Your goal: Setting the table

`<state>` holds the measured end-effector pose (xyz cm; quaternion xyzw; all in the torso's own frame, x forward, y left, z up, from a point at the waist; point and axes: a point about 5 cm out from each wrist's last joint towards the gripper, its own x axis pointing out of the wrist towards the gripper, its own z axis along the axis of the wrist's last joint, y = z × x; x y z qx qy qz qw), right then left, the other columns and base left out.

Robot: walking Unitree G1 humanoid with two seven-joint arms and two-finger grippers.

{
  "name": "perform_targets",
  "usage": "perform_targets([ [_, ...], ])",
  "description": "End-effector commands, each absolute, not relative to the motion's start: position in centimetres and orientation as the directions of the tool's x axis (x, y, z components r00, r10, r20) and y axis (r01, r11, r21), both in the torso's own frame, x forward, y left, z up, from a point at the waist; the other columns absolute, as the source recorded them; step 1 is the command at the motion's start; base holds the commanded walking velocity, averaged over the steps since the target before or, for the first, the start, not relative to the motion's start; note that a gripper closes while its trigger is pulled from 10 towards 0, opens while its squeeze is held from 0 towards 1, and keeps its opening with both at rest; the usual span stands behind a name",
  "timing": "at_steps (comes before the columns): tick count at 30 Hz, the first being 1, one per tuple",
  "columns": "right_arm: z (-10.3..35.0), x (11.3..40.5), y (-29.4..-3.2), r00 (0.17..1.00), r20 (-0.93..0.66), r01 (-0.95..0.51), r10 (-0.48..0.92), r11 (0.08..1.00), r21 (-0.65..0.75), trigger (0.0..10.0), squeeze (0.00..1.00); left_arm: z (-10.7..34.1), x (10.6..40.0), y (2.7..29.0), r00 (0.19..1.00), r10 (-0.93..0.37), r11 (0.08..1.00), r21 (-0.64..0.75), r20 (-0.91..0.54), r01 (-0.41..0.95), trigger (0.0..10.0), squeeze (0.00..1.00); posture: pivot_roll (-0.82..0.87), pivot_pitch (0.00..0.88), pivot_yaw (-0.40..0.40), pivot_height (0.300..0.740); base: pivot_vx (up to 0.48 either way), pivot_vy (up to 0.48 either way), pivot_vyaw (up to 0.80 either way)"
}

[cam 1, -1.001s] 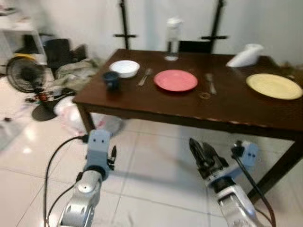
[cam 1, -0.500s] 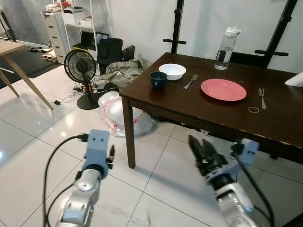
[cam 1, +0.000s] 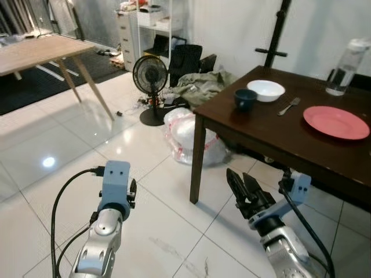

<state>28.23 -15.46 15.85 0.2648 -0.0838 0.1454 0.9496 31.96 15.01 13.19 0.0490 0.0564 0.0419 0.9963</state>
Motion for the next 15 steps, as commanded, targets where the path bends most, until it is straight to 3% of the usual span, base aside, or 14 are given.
perform_targets([
  [1,15.21,27.97,-15.18,0.947,0.209,-0.317,0.244,0.814,0.487,10.0,0.0,12.63,31.71,15.62,0.985,0.12,0.988,0.115,-0.125,-0.106,10.0,0.0,0.0,0.017,0.052,0.74,0.0,0.0,0.75],
  [15,15.12,27.88,-15.14,0.944,0.195,-0.328,0.267,0.824,0.461,10.0,0.0,12.17,31.67,16.38,0.969,0.198,0.977,0.109,-0.146,-0.183,10.0,0.0,0.0,0.028,0.036,0.74,0.0,0.0,0.75],
])
